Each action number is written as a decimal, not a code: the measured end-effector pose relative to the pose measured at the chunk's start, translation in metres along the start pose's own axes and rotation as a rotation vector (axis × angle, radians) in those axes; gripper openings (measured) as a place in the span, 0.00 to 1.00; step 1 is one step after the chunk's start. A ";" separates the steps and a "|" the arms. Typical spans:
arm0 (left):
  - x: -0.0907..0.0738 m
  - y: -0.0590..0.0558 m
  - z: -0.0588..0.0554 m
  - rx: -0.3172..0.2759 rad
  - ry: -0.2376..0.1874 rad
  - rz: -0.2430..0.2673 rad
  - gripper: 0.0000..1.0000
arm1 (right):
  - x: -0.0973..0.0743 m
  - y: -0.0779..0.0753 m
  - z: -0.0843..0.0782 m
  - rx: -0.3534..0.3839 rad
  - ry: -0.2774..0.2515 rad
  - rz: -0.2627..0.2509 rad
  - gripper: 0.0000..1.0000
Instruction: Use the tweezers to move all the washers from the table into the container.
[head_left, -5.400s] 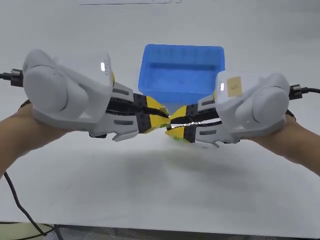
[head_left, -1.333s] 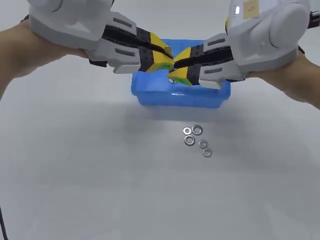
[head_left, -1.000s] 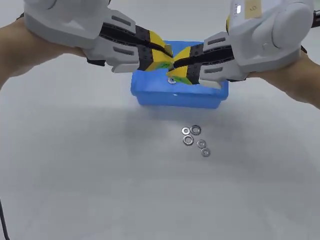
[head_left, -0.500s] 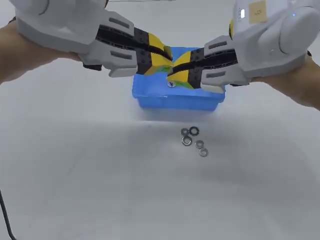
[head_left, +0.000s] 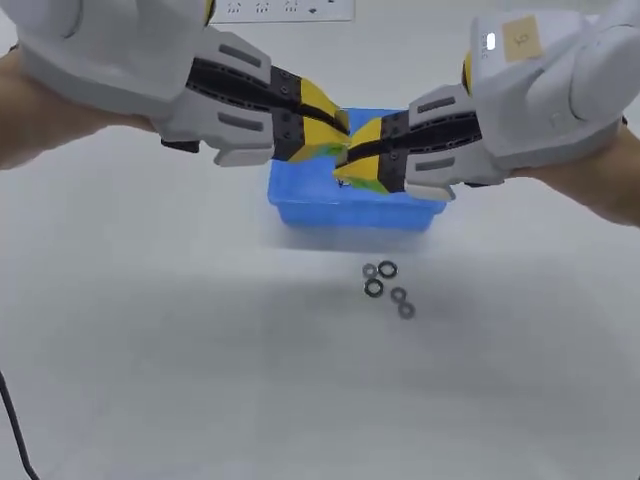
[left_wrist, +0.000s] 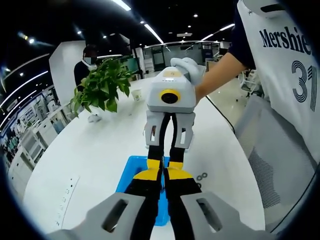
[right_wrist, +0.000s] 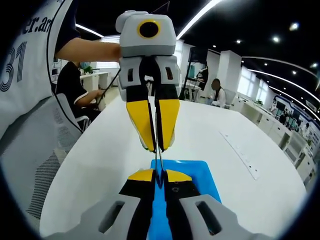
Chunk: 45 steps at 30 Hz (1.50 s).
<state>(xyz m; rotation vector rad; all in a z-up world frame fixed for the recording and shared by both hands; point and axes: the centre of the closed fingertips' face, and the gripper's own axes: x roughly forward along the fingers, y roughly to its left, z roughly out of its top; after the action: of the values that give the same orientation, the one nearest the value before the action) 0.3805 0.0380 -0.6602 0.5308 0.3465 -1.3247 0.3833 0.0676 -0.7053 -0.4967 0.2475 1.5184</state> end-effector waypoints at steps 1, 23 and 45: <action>-0.001 -0.002 0.001 0.006 0.001 0.003 0.07 | -0.001 0.002 0.001 0.000 0.000 0.001 0.07; -0.002 -0.088 0.013 -0.042 -0.001 0.002 0.06 | -0.021 0.086 0.000 0.022 0.032 0.025 0.09; 0.008 -0.085 -0.007 -0.086 -0.011 -0.011 0.06 | -0.017 0.078 -0.026 0.077 0.082 -0.041 0.10</action>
<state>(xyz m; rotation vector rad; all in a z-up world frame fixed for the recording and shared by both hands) 0.2995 0.0221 -0.6845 0.4499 0.3956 -1.3165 0.3087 0.0390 -0.7321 -0.5003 0.3564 1.4450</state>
